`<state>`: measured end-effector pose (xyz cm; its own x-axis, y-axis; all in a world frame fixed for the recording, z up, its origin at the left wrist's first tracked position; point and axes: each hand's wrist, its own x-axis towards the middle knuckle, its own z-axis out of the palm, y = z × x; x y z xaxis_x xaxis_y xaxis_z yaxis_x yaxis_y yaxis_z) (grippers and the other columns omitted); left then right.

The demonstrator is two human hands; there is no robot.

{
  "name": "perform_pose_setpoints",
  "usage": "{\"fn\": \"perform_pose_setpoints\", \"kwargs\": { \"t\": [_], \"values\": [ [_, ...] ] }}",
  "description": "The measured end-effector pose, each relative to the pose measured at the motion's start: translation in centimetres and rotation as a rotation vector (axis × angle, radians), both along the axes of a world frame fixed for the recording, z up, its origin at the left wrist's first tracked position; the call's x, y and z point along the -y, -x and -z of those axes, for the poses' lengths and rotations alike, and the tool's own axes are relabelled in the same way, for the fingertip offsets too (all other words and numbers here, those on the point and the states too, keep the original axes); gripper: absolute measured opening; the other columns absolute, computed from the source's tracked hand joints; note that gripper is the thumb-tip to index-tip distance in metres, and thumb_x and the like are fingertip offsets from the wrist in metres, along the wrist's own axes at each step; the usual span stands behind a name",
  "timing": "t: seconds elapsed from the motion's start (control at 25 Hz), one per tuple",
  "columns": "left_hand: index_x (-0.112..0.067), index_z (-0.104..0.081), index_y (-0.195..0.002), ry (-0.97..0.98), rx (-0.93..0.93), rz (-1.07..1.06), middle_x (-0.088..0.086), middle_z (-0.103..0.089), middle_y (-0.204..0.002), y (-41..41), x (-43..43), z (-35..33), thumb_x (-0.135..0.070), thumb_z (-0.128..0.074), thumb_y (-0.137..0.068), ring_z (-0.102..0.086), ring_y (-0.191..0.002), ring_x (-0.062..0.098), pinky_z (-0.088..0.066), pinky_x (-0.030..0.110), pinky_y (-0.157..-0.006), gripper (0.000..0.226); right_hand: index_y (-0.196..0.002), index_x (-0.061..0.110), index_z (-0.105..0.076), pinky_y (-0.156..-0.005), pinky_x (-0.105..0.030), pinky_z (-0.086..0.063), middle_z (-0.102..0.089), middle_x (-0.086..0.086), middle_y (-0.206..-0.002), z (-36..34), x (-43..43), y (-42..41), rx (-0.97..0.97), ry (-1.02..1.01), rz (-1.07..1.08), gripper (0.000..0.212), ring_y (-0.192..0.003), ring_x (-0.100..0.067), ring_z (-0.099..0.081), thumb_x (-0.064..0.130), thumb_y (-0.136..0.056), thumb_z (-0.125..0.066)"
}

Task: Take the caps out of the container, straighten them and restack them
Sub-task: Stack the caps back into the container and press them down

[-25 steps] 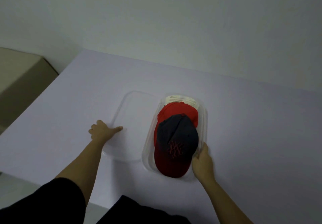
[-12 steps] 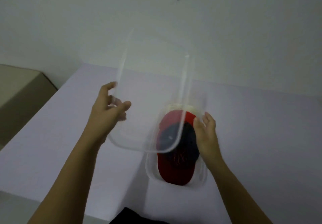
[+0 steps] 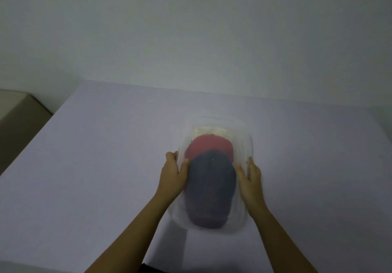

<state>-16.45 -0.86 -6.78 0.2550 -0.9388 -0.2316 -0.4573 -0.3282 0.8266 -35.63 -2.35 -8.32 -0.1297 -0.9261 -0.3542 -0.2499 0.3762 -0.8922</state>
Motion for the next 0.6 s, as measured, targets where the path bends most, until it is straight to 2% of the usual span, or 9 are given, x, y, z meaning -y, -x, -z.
{"fn": "perform_pose_setpoints", "kwargs": {
  "t": [0.04,0.08,0.12,0.24,0.48,0.6],
  "values": [
    [-0.008,-0.030,-0.136,-0.015,0.003,0.021,0.013,-0.039,-0.147,0.1,0.1,0.9,-0.032,-0.042,-0.098,-0.053,-0.121,0.025,-0.047,0.030,-0.096,0.047,-0.149,0.025,-0.010,-0.114,-0.038,-0.023,-0.015,-0.002,-0.157,0.6,0.1,0.0,-0.010,-0.003,-0.017,0.064,-0.142,-0.022,-0.021,0.034,-0.096,-0.044],
    [-0.010,-0.019,-0.146,-0.015,0.015,0.048,0.009,-0.024,-0.155,0.1,0.2,1.7,-0.032,-0.038,-0.099,-0.036,-0.137,0.026,-0.033,0.034,-0.109,0.056,-0.149,0.028,-0.005,-0.115,-0.037,-0.020,-0.011,0.000,-0.158,1.0,0.1,-0.1,-0.002,0.002,-0.036,0.064,-0.143,-0.020,-0.018,0.033,-0.097,-0.043],
    [-0.014,-0.010,-0.149,-0.005,0.038,0.083,0.005,-0.014,-0.159,0.1,0.4,2.5,-0.031,-0.035,-0.100,-0.022,-0.144,0.023,-0.021,0.034,-0.115,0.058,-0.148,0.031,-0.002,-0.115,-0.037,-0.020,-0.010,0.003,-0.158,1.3,0.2,-0.1,0.019,0.008,-0.052,0.065,-0.144,-0.019,-0.017,0.032,-0.097,-0.042],
    [-0.019,-0.004,-0.150,-0.027,0.160,0.166,0.002,-0.007,-0.160,0.0,0.9,4.7,-0.030,-0.024,-0.102,-0.009,-0.147,0.018,-0.011,0.031,-0.117,0.053,-0.147,0.037,-0.004,-0.114,-0.039,-0.026,-0.015,0.006,-0.157,2.3,0.8,-0.1,0.067,-0.006,-0.055,0.063,-0.142,-0.019,-0.022,0.032,-0.097,-0.042],
    [-0.020,-0.005,-0.150,-0.040,0.243,0.160,0.003,-0.011,-0.159,0.1,1.7,6.2,-0.031,-0.024,-0.102,-0.013,-0.146,0.021,-0.016,0.034,-0.117,0.053,-0.145,0.041,-0.012,-0.113,-0.044,-0.031,-0.025,0.007,-0.154,4.3,1.6,0.3,0.132,-0.021,-0.009,0.063,-0.138,-0.020,-0.031,0.027,-0.096,-0.048],
    [-0.021,-0.008,-0.150,-0.023,0.296,0.153,0.003,-0.014,-0.159,0.0,1.7,6.7,-0.032,-0.024,-0.101,-0.017,-0.146,0.022,-0.019,0.035,-0.116,0.053,-0.144,0.043,-0.018,-0.112,-0.046,-0.033,-0.032,0.013,-0.144,5.2,2.1,0.5,0.153,-0.015,0.007,0.064,-0.136,-0.019,-0.035,0.020,-0.094,-0.052]
  ]
}}
